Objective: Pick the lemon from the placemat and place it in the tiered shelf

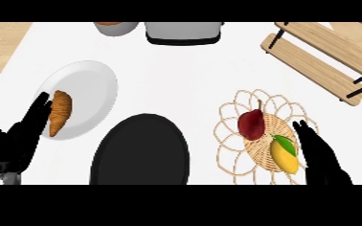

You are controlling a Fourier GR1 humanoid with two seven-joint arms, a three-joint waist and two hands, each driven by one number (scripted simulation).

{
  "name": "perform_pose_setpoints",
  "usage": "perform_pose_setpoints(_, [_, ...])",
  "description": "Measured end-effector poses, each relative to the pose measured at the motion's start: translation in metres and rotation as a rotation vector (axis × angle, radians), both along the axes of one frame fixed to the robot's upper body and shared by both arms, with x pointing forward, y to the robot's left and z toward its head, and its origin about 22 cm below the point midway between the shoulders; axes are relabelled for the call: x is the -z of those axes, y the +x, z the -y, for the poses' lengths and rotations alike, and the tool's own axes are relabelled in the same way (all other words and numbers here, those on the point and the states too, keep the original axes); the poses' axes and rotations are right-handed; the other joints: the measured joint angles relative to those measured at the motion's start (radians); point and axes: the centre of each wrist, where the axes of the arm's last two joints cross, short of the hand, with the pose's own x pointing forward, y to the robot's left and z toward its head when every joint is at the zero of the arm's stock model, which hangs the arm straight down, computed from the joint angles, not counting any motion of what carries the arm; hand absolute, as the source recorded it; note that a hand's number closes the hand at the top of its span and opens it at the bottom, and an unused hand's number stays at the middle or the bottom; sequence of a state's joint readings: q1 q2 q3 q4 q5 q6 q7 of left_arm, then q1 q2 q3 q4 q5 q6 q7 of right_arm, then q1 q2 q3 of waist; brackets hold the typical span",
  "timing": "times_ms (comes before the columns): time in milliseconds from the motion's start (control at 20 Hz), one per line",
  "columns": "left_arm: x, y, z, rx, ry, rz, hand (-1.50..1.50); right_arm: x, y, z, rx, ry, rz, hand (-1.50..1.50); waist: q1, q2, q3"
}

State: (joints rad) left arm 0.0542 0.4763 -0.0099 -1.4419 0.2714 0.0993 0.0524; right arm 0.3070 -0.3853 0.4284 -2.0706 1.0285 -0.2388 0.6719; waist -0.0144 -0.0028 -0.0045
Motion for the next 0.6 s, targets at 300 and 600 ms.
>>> perform_pose_setpoints(300, [-0.004, 0.009, -0.001, 0.013, 0.002, 0.004, 0.00, -0.019, -0.001, -0.011, 0.006, -0.211, -0.296, -1.50, 0.018, 0.006, 0.000])
perform_pose_setpoints(600, [-0.001, 0.010, 0.000, 0.021, -0.004, -0.001, 0.00, -0.037, 0.019, -0.026, -0.021, -0.320, -0.395, -1.50, 0.023, 0.004, 0.003])
